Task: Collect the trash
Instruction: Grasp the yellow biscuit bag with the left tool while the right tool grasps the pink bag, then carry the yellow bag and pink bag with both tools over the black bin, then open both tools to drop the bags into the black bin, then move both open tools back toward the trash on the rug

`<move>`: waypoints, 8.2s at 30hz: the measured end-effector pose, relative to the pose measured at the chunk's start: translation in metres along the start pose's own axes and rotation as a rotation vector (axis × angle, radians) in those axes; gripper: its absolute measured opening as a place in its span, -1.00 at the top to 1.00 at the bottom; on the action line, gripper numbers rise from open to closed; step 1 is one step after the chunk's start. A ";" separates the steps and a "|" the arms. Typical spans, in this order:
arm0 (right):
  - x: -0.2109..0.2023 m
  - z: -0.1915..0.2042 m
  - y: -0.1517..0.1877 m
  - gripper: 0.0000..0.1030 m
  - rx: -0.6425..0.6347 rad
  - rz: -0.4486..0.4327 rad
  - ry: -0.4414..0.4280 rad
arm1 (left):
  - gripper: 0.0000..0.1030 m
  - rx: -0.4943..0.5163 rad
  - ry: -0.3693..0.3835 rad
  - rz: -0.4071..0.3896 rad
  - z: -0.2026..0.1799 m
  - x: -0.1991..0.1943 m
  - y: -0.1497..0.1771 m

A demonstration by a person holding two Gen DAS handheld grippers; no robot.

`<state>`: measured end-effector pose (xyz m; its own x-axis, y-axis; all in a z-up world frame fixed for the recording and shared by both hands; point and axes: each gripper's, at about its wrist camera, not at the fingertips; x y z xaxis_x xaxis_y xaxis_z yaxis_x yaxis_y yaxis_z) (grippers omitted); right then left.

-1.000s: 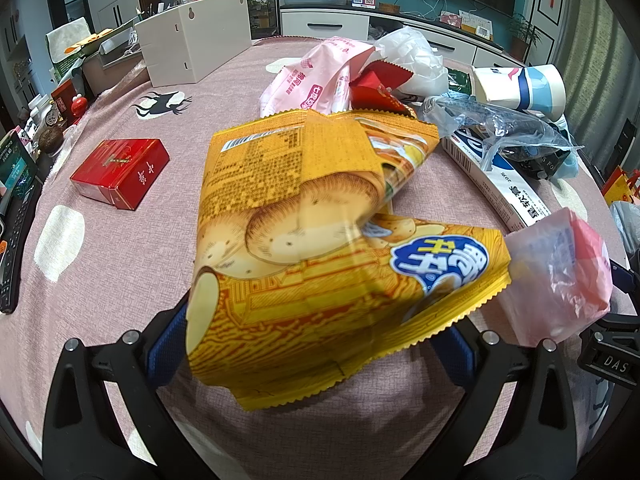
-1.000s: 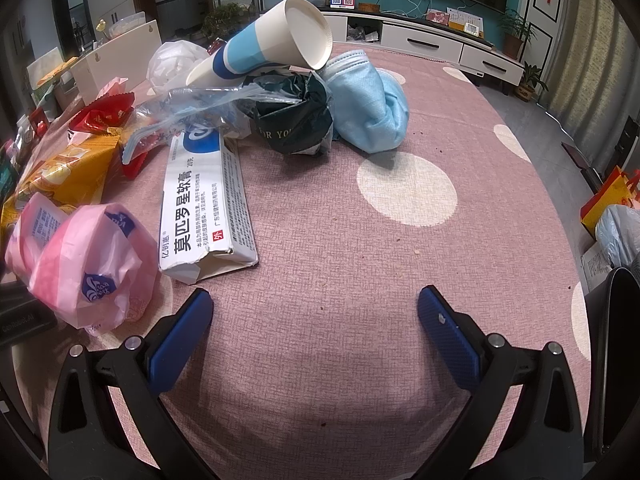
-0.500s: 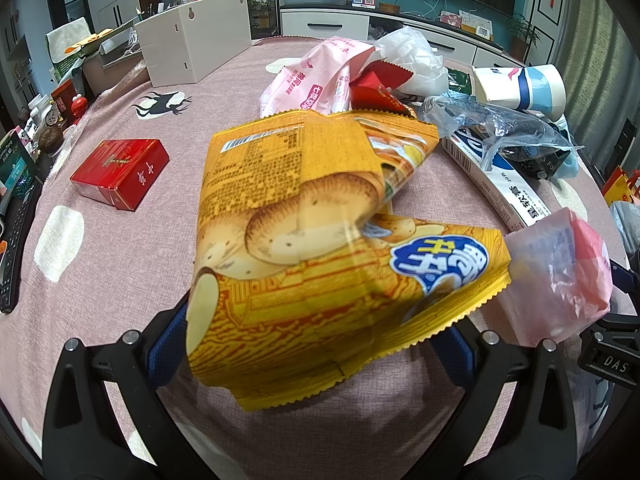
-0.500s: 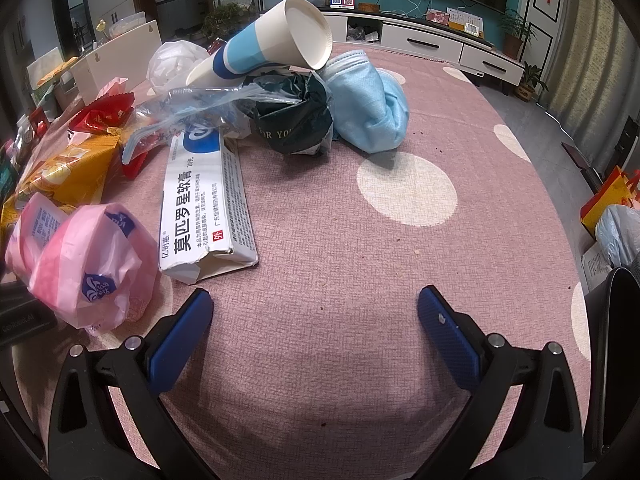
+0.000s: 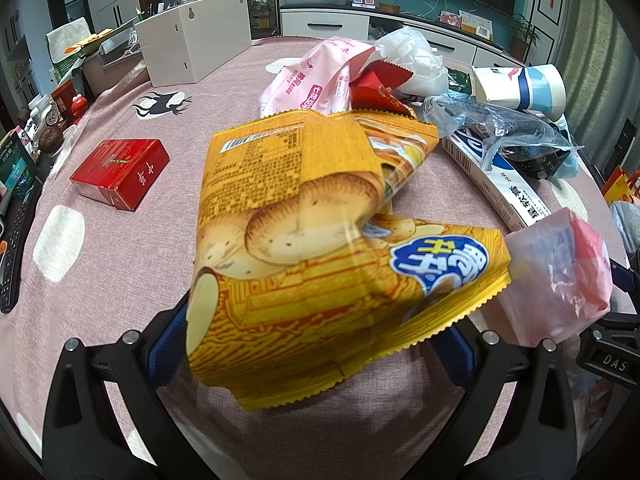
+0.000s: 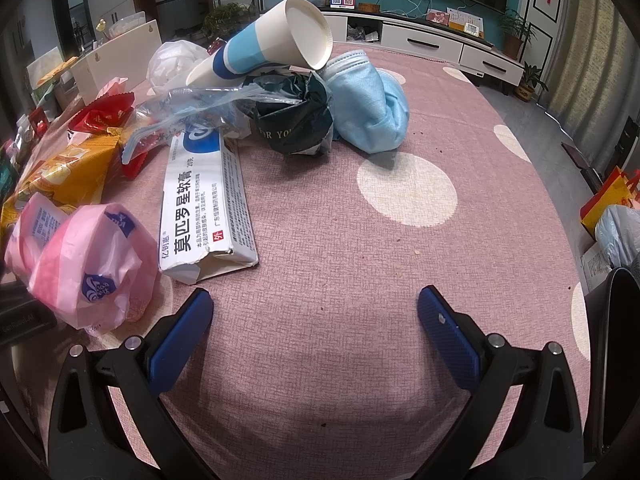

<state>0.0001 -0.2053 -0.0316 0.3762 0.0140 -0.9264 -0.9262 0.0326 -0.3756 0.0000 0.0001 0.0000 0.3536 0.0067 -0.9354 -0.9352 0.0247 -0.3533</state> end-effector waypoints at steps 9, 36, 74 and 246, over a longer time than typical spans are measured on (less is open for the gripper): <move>0.002 0.004 -0.014 -0.95 0.026 0.043 -0.014 | -0.95 -0.001 0.004 0.025 0.001 -0.001 0.000; -0.083 0.054 -0.045 -0.89 -0.055 -0.070 -0.187 | -0.95 -0.101 0.182 -0.040 0.041 -0.071 -0.020; -0.015 0.097 -0.024 -0.28 -0.101 0.182 -0.384 | -0.95 -0.202 0.409 0.100 0.061 -0.030 -0.025; -0.170 -0.261 0.114 -0.71 0.937 -0.248 0.196 | -0.89 0.620 0.540 0.029 -0.331 -0.135 0.049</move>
<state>-0.1762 -0.4643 0.0769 0.4679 -0.2630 -0.8438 -0.3956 0.7914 -0.4660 -0.1008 -0.3309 0.1041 0.1229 -0.4617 -0.8785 -0.7065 0.5809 -0.4042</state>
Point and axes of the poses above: each gripper's, at about its wrist camera, not at the fingertips, and x roughly the way its jaws point, z to its left, y to its underside, and after that the axes turned 15 degrees about z, right-handed
